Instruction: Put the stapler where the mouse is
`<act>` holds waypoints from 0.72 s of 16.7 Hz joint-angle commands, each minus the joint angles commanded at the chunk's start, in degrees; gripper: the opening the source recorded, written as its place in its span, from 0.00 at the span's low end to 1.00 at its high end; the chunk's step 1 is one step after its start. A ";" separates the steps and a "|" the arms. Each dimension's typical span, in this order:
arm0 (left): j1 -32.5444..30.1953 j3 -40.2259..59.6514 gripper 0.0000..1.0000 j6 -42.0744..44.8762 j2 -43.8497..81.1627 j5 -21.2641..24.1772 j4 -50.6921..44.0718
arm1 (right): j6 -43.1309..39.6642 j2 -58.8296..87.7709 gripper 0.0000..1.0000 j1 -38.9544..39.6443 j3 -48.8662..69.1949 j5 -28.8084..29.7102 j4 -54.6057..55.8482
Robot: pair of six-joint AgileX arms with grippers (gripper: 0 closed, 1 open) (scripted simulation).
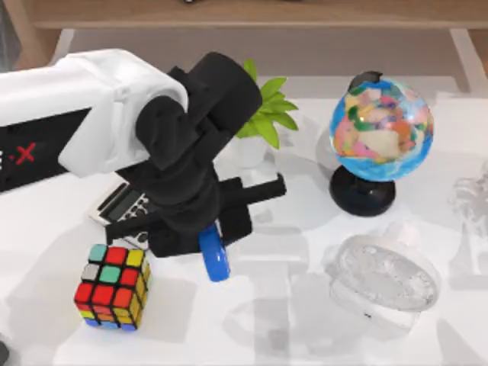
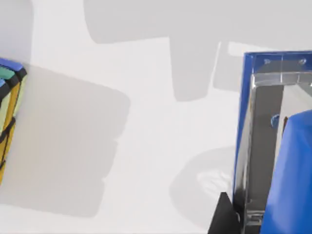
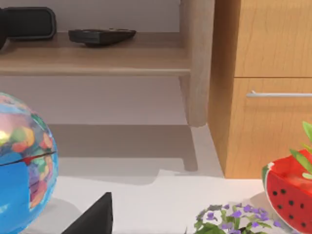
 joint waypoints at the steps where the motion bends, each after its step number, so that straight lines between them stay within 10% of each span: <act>1: 3.48 1.59 0.00 5.04 0.03 0.24 -0.69 | 0.00 0.00 1.00 0.00 0.00 0.00 0.00; 12: 43.09 3.06 0.00 56.18 9.37 -2.29 -4.13 | 0.00 0.00 1.00 0.00 0.00 0.00 0.00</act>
